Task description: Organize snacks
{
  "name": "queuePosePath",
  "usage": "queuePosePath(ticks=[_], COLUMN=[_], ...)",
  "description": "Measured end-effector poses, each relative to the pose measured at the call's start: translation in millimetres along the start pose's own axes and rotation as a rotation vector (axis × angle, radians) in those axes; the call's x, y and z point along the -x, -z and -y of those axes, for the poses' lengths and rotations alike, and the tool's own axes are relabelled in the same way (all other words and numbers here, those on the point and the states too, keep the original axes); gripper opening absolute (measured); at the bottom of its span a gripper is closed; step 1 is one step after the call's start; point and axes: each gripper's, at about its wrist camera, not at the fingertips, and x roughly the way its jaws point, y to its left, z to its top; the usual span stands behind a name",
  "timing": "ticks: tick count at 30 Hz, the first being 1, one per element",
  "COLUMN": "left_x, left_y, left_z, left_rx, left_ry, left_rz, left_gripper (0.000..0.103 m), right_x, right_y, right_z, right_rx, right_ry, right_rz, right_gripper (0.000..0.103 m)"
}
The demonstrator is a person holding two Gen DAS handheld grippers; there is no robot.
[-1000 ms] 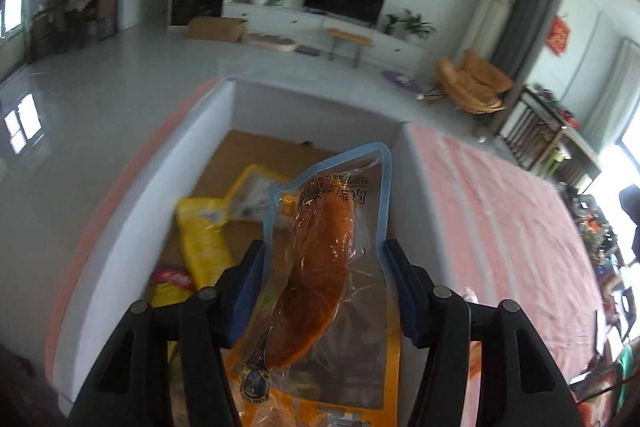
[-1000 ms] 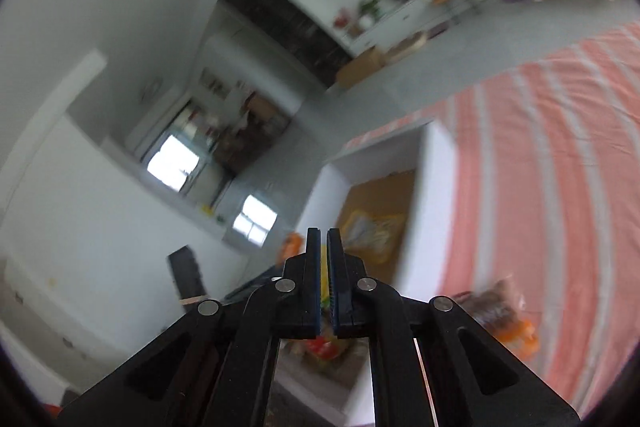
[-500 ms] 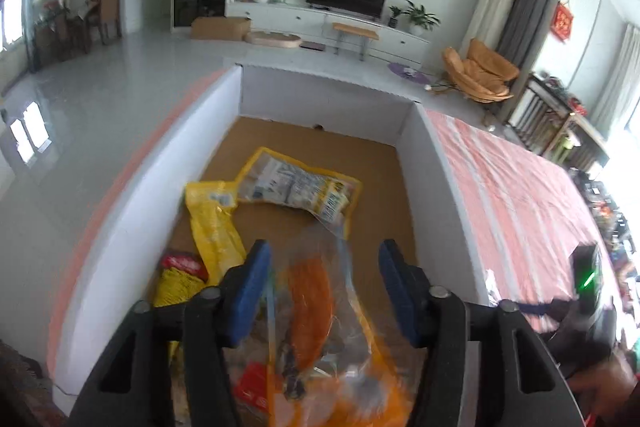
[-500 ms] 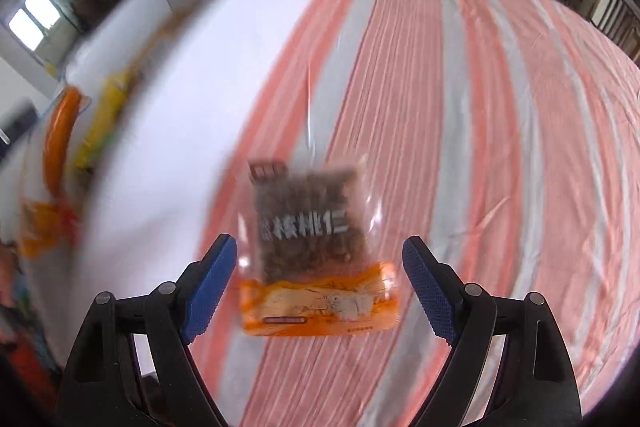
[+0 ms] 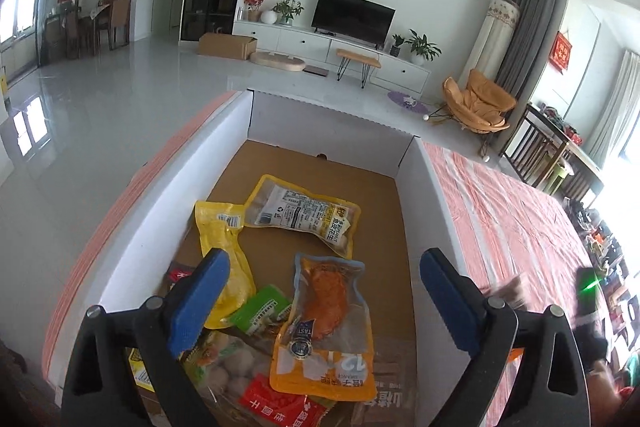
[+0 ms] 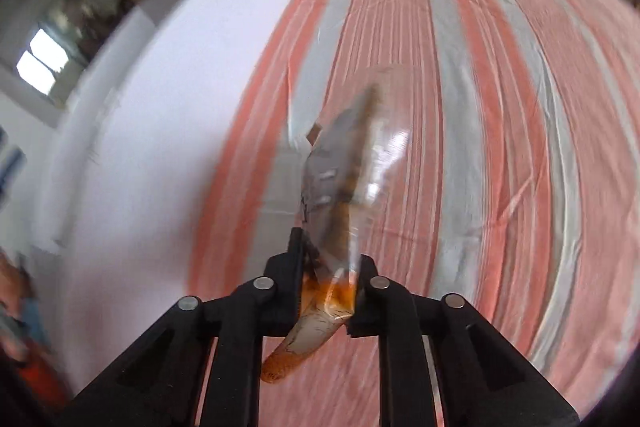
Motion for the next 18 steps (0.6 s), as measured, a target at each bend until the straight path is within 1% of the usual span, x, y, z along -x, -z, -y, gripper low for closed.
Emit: queuePosePath(ticks=[1, 3, 5, 7, 8, 10, 11, 12, 14, 15, 17, 18], left_x=[2.1, 7.9, 13.4, 20.8, 25.6, 35.6, 40.7, 45.8, 55.8, 60.9, 67.1, 67.4], left_y=[-0.1, -2.9, -6.2, -10.6, -12.4, -15.4, -16.1, -16.6, -14.6, -12.7, -10.0, -9.2], left_z=[-0.5, -1.3, -2.6, -2.6, -2.8, -2.7, -2.4, -1.7, -1.5, -0.4, 2.5, 5.8], left_rx=[-0.01, -0.027, -0.035, -0.041, -0.045, -0.047, -0.046, -0.043, -0.036, -0.033, -0.033, -0.053], left_ry=[-0.009, -0.028, -0.04, -0.047, -0.054, -0.079, -0.089, -0.098, -0.133, -0.164, -0.248, -0.3], left_rz=[0.004, 0.013, 0.019, 0.026, 0.032, 0.046, 0.05, 0.056, 0.077, 0.088, 0.085, 0.059], left_gripper=[0.095, 0.095, 0.095, 0.095, 0.095, 0.096, 0.101, 0.103, 0.103, 0.103, 0.103, 0.103], right_x=[13.5, 41.7, 70.9, 92.4, 98.9, 97.5, 90.7, 84.2, 77.8, 78.0, 82.0, 84.6], right_y=[-3.0, -7.9, -19.5, -35.5, -36.8, -41.7, -43.8, -42.1, -33.1, -26.5, -19.7, -15.6], right_z=[0.2, -15.0, -45.8, -92.2, -119.3, -155.5, -176.2, -193.2, -215.5, -223.0, -230.6, -232.1], right_rx=[-0.022, -0.016, 0.022, 0.097, 0.134, 0.18, 0.215, 0.246, 0.295, 0.309, 0.331, 0.343], right_ry=[-0.037, -0.097, -0.178, -0.257, -0.275, -0.306, -0.295, -0.28, -0.238, -0.213, -0.154, -0.124], right_rz=[0.037, 0.096, 0.144, 0.175, 0.183, 0.171, 0.148, 0.135, 0.154, 0.167, 0.208, 0.229], right_gripper=[0.014, 0.014, 0.014, 0.014, 0.017, 0.033, 0.078, 0.092, 0.092, 0.092, 0.092, 0.092])
